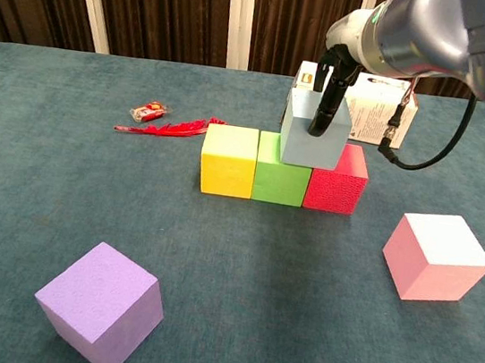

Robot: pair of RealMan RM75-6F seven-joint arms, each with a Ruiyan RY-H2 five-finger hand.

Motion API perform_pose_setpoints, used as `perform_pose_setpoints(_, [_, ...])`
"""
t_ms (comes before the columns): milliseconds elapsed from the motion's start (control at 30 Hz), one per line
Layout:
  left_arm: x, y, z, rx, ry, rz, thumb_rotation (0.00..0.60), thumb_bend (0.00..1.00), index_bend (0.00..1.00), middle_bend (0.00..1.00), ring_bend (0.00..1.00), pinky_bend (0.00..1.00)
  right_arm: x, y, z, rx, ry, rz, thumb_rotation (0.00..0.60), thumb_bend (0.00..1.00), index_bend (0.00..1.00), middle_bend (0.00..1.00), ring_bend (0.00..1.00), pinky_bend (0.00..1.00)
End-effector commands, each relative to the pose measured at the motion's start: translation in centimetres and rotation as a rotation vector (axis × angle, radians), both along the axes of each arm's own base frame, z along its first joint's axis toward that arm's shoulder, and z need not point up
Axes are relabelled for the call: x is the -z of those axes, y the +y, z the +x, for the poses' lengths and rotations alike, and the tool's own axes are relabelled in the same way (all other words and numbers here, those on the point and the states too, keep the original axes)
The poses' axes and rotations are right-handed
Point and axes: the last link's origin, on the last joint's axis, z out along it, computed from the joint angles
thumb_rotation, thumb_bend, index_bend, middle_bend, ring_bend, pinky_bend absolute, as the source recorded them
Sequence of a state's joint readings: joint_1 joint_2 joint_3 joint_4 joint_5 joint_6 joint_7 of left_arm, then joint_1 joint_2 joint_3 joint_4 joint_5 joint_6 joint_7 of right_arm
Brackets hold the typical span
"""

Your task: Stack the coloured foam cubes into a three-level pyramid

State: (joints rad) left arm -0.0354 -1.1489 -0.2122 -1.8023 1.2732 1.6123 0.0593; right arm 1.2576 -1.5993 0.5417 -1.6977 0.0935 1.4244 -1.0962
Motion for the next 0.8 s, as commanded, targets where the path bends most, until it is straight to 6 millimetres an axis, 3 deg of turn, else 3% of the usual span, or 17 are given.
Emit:
perform_pose_setpoints(33, [0.01,0.01,0.01,0.000,-0.002,0.001,0.600,0.30,0.07,0.00,0.00,0.00,0.01,0.02,0.03,0.000,0.000,0.003,0.600,0.21,0.35,0.28,0.15,0.00])
perform_pose_setpoints(600, [-0.05,0.03,-0.04,-0.008,-0.001,0.006,0.600,0.30,0.07,0.00,0.00,0.00,0.26,0.21,0.28,0.006,0.002,0.010,0.600,0.21,0.25,0.24,0.12,0.00])
perform_pose_setpoints(800, [-0.11,0.06,-0.07,-0.012,-0.002,0.012,0.600,0.30,0.07,0.00,0.00,0.00,0.18,0.41,0.48,0.002,-0.001,0.017,0.600,0.21,0.09,0.17,0.07,0.00])
